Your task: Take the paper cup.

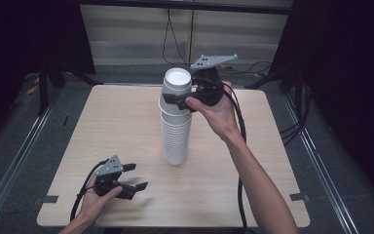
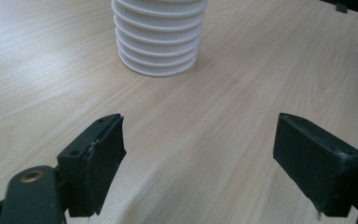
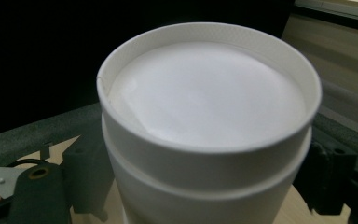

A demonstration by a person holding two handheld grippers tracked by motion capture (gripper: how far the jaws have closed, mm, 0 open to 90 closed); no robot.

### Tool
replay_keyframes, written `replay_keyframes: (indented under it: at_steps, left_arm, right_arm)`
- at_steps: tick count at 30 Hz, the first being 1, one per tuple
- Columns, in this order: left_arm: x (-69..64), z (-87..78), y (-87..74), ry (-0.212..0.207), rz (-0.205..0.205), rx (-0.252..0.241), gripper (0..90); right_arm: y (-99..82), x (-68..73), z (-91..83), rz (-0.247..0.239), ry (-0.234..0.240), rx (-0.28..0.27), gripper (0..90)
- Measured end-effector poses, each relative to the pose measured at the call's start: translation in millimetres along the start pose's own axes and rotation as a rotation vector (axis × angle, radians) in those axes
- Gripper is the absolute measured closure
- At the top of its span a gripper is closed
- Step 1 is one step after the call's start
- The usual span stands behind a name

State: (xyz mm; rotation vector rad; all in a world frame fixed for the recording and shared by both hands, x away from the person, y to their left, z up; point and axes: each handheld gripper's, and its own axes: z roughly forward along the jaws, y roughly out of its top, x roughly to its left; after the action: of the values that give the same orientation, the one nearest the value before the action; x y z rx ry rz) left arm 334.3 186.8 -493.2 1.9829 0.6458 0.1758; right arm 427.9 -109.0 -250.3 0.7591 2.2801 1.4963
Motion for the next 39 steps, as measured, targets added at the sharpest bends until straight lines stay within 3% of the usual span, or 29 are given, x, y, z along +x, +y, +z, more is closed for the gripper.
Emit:
replay_keyframes:
  at_steps: [28,39]
  left_arm:
    - [0.5,0.3,-0.4,0.002,-0.001,0.001,16.4]
    - [0.7,-1.4,-0.3,0.007,-0.002,-0.002,16.5]
  right_arm:
    - [6.8,-0.9,-20.2,0.031,-0.014,-0.214,19.5]
    - [6.6,-0.7,-26.7,0.058,0.008,-0.289,19.6]
